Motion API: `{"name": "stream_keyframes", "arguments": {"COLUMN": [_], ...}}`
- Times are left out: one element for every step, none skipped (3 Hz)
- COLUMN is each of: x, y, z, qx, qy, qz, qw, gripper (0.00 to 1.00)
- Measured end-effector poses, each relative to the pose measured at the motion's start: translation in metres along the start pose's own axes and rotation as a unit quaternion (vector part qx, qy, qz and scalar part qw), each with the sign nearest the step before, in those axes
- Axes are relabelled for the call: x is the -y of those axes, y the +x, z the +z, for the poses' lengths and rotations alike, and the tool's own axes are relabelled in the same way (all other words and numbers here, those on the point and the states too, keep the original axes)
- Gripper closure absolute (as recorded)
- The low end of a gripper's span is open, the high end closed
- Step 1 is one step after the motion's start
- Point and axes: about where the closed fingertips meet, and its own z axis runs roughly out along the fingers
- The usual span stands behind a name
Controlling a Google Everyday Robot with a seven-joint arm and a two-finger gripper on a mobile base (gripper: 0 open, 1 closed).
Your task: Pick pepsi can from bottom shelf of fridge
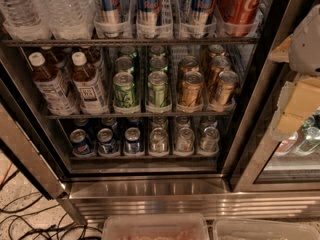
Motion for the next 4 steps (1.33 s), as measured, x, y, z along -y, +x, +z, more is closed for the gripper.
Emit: {"name": "stream_keyframes", "arguments": {"x": [0.000, 0.006, 0.011, 0.008], "y": [0.000, 0.000, 0.000, 0.001], "z": [0.000, 0.022, 0.072, 0.130], "qx": [0.000, -0.012, -0.021, -0.022], "qy": [0.000, -0.005, -0.028, -0.039], "qz": [0.000, -0.001, -0.003, -0.013], "qw": [1.0000, 0.9999, 0.9994, 0.9989], "gripper": [0.00, 0.00, 0.00, 0.00]}}
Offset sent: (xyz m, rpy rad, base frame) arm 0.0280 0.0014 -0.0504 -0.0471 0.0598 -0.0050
